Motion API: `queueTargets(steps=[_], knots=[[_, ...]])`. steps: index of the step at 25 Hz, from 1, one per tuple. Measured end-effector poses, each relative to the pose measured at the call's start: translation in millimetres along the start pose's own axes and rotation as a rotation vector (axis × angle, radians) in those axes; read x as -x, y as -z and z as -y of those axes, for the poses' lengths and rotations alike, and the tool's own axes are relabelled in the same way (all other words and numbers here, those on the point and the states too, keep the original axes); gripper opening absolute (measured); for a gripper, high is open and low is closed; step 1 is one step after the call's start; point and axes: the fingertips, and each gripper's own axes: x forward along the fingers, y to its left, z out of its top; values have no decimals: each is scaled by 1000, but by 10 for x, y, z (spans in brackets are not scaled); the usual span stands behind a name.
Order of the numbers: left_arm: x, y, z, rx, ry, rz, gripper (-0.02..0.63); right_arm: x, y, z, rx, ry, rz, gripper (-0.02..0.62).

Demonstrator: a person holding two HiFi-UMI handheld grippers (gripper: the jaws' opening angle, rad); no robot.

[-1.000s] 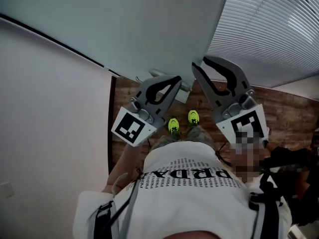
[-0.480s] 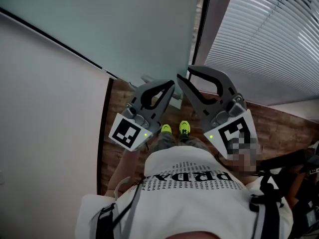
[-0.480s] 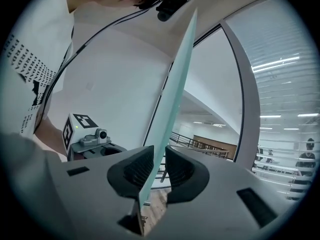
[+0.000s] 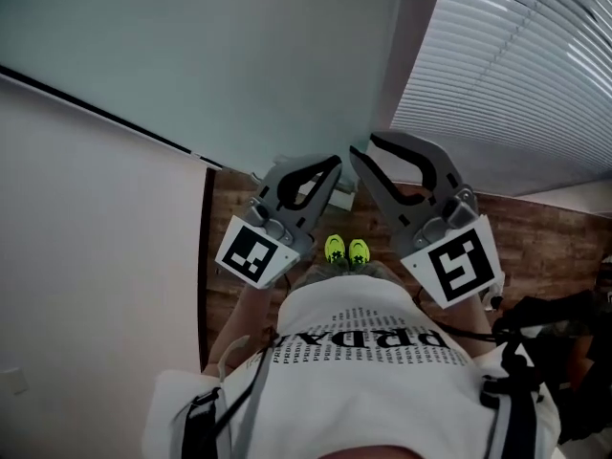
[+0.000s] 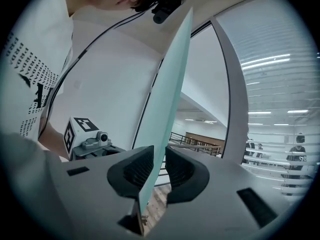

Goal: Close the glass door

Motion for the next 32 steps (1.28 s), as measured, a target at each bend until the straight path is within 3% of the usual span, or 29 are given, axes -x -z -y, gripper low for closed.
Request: queueTargets(steps=[6, 12, 18, 28, 32], knots=[[-2, -91, 13, -13, 19, 8, -5, 29, -139, 33, -2, 26, 29, 63], [50, 38, 0, -10, -12, 4, -2, 28, -107, -48, 42, -12, 25, 63], [40, 138, -39, 41, -13, 0, 0, 1, -85, -27, 45, -22, 3, 63], [-43, 232, -61, 49, 8, -56, 0, 23, 49, 58, -89, 23, -26, 63], [-101, 236, -119, 38, -17, -77, 0, 102, 113, -6, -133, -23, -8, 63]])
